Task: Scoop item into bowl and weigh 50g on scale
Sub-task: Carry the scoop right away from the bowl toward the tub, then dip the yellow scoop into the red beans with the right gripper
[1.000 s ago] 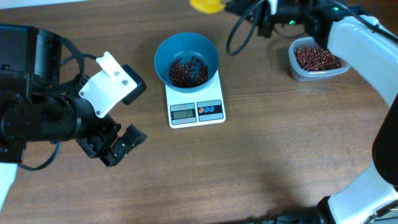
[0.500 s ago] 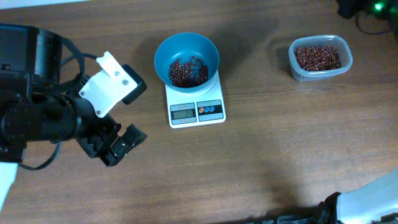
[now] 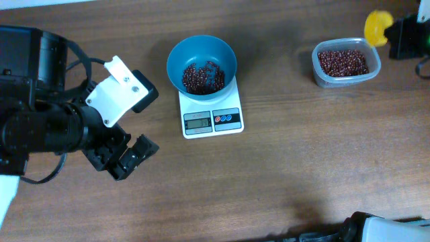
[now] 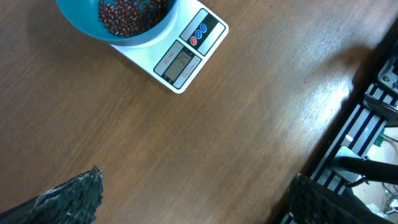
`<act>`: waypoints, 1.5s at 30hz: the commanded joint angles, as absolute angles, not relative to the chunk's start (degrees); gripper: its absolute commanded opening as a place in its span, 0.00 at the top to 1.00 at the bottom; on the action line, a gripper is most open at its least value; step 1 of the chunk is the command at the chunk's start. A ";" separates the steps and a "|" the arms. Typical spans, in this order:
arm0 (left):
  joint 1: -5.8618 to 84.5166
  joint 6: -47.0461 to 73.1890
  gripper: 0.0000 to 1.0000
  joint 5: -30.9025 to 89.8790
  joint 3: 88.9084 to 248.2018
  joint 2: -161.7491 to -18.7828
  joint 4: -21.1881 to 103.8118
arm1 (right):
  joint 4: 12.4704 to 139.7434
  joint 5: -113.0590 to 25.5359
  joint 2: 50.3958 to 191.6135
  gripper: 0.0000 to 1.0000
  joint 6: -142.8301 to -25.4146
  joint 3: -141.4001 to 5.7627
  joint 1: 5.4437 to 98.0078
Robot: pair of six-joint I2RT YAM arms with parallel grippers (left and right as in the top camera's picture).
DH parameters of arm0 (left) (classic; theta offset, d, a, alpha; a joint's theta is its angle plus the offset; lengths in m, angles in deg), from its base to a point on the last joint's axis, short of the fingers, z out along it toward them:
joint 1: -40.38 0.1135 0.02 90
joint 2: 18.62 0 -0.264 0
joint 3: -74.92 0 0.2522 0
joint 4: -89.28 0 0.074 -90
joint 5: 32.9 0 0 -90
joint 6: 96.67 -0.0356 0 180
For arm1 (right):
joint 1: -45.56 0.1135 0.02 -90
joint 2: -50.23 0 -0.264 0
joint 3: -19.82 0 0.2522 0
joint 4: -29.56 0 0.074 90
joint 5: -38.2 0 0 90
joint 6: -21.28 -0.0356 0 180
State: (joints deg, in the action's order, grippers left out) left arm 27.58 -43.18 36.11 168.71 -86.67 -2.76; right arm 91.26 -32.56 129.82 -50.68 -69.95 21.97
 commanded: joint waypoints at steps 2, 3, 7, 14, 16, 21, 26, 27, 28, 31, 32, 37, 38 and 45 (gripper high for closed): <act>27.36 -44.45 0.01 35.89 168.53 -86.65 -2.65 | 92.99 -31.29 133.28 0.96 -53.17 -69.91 21.97; 27.36 -44.45 0.01 35.89 168.53 -86.65 -2.65 | 92.77 -31.05 134.98 0.96 -53.17 -69.91 21.97; 27.36 -44.47 0.01 35.87 168.53 -86.65 -2.65 | 92.31 -31.07 141.60 0.96 -53.17 -69.91 21.97; 27.36 -44.45 0.01 35.89 168.53 -86.65 -2.65 | 85.58 -31.07 151.35 0.96 -53.17 -69.91 22.23; 27.36 -44.47 0.01 35.87 168.53 -86.65 -2.65 | 84.66 -31.05 151.72 0.96 -53.17 -69.91 22.78; 27.36 -44.47 0.01 35.89 168.53 -86.65 -2.65 | 84.16 -30.57 151.72 0.96 -53.17 -69.91 26.19; 27.36 -44.47 0.01 35.87 168.53 -86.65 -2.65 | 86.63 -28.87 151.75 0.96 -52.98 -69.91 29.62; 27.36 -44.47 0.01 35.89 168.53 -86.65 -2.65 | 86.63 -27.05 151.75 0.96 -52.98 -69.91 29.79; 27.36 -44.45 0.01 35.87 168.53 -86.65 -2.65 | 86.61 -25.33 151.75 0.96 -52.98 -69.91 29.79; 27.36 -44.45 0.01 35.87 168.53 -86.65 -2.65 | 86.11 -25.24 151.75 0.96 -55.77 -69.91 28.79; 27.36 -44.47 0.01 35.87 168.53 -86.65 -2.65 | 85.89 -25.00 151.75 0.96 -57.48 -69.91 28.07; 27.36 -44.47 0.01 35.87 168.53 -86.65 -2.65 | 85.98 -19.93 151.75 0.96 -63.29 -69.91 22.36; 27.36 -44.45 0.01 35.87 168.53 -86.65 -2.65 | 86.00 -17.35 151.75 0.96 -63.29 -69.91 20.70; 27.36 -44.45 0.01 35.87 168.53 -86.65 -2.65 | 86.46 -5.83 151.77 0.96 -63.29 -69.91 13.92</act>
